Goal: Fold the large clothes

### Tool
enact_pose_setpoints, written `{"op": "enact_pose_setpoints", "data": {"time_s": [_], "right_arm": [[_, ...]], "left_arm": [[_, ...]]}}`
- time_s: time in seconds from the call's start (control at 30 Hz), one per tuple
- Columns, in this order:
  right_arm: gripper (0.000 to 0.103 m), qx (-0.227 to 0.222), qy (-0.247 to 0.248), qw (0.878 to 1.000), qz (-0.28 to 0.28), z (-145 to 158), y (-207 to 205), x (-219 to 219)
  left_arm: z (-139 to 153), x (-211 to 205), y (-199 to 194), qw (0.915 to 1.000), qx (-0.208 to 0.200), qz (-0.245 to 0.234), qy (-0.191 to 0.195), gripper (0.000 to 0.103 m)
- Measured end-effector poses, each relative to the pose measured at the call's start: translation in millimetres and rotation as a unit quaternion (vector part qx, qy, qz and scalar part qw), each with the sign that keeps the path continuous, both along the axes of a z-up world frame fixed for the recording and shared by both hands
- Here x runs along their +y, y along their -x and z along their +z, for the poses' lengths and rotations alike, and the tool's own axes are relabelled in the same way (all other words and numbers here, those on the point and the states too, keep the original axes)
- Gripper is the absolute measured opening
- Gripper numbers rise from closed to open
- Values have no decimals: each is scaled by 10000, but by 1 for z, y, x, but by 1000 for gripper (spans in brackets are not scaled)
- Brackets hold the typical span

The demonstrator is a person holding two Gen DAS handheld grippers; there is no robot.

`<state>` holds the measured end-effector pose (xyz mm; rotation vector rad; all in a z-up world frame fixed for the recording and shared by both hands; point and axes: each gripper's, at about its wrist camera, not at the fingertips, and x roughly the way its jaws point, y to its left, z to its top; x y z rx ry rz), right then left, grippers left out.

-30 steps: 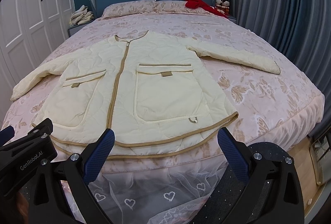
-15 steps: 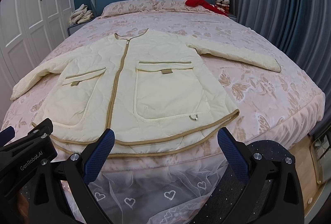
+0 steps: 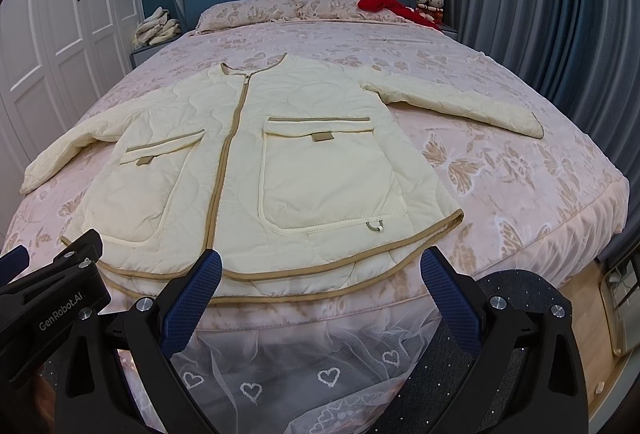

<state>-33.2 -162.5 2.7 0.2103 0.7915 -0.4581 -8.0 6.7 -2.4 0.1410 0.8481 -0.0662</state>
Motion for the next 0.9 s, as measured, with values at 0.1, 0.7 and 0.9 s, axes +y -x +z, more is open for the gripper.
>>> {"op": "enact_pose_setpoints", "data": {"time_s": [0.1,0.7,0.9], "right_arm": [[98,1,0,10000,0,-1,0,0],[98,25,-73,10000,3,-5,1,0],[98,62,-354,9993,106,-16,-6,-9]], "left_arm": [[1,0,0,10000,-1,-2,0,94],[-5,-1,0,10000,49,3,15,94],[-16,-3,-7,9998,120,-99,88,94]]}}
